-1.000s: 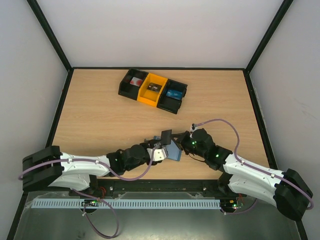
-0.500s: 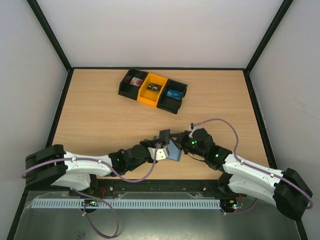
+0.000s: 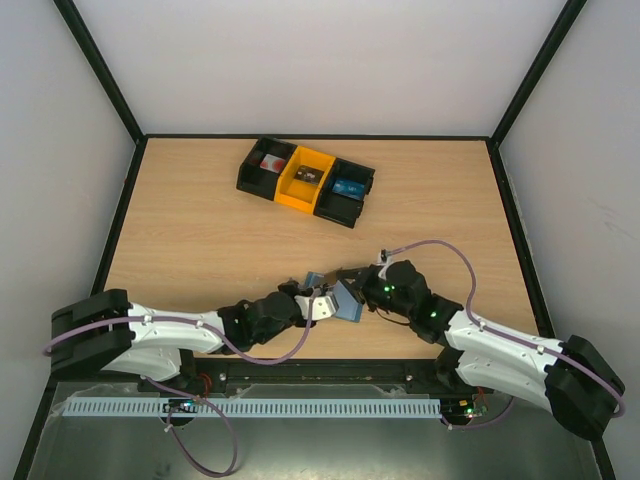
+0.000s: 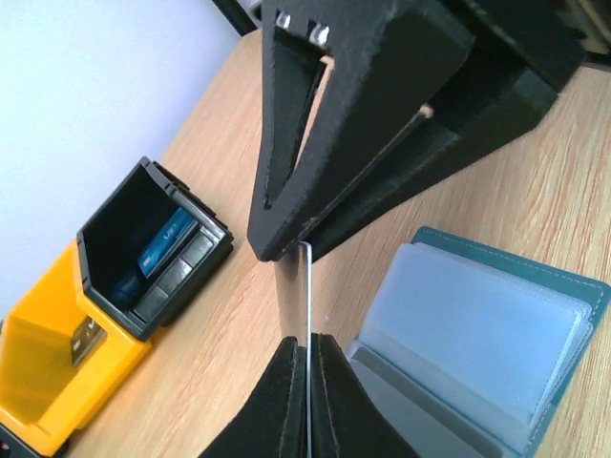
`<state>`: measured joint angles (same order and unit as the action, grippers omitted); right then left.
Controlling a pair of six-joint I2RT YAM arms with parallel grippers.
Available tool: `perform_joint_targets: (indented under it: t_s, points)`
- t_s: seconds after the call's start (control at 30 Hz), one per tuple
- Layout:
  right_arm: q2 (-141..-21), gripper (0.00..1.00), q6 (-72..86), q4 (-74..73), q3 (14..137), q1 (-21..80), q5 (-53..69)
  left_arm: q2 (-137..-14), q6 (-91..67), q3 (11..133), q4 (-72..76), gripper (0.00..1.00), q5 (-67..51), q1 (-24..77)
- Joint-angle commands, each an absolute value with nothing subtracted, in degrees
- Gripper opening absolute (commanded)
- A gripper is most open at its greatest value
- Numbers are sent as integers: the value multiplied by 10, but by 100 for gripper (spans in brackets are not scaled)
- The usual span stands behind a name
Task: Take the credit cards out of the card holder
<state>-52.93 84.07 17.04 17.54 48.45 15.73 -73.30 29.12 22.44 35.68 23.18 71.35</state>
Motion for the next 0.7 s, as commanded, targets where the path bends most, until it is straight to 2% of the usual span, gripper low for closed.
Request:
perform_joint_targets:
  t_s: [0.0,0.1,0.2,0.37,0.5,0.67]
  points:
    - [-517,16,801,192,163,487,165,-718,220,220,342,2,245,712]
    - [-505,33,770,193,160,487,160,-706,171,213,332,2,245,708]
    - [-493,43,733,200,157,487,157,-688,106,208,312,3,230,694]
    - [-476,49,662,214,155,487,160,-641,-35,209,266,3,175,637]
    - [-468,50,630,222,154,488,163,-582,-170,201,256,3,32,543]
    - [-472,50,625,262,149,488,193,-525,-308,172,313,3,-125,444]
